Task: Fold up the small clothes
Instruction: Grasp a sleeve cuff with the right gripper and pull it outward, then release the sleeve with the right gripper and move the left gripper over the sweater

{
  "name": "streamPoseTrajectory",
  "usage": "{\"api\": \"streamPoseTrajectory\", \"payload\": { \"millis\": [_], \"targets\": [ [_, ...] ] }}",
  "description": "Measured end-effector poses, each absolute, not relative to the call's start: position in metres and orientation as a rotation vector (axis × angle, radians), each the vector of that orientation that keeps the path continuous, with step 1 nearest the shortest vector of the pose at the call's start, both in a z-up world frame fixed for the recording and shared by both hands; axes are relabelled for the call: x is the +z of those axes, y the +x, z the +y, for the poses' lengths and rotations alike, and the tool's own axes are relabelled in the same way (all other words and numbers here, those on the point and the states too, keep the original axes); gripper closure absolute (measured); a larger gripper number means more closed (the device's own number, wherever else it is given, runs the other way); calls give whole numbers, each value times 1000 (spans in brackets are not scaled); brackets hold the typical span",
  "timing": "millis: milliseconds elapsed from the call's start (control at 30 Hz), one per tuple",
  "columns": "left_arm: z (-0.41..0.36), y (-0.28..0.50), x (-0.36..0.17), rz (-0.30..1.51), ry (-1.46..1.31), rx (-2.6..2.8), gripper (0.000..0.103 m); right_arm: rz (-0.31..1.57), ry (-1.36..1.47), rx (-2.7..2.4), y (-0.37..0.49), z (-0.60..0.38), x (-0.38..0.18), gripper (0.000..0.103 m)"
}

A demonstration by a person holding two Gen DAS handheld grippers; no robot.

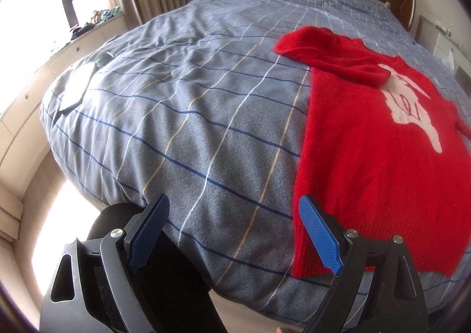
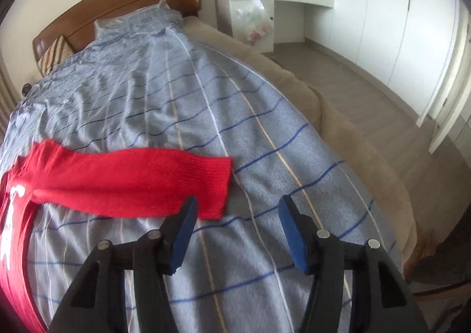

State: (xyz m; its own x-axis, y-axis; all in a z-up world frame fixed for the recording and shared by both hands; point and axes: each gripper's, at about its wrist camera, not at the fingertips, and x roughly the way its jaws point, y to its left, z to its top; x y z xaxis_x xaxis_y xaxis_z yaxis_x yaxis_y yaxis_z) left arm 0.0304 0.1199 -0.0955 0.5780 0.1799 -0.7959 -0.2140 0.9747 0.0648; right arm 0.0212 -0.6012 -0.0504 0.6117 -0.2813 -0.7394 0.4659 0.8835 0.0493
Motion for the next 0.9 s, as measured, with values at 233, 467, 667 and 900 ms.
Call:
{"api": "streamPoseTrajectory", "payload": {
  "millis": [233,467,667,900],
  "targets": [
    [97,44,-58,906,146,125,9,683,149,-234,-26,-488,-28,32],
    [71,109,51,749,247,-168,1,606,83,-46,-47,-358,-52,32],
    [36,182,30,821,296,-221,1,632,26,46,-53,-305,-84,32],
    [-31,253,-48,959,417,-268,17,654,29,79,-57,-296,-101,30]
  ]
}}
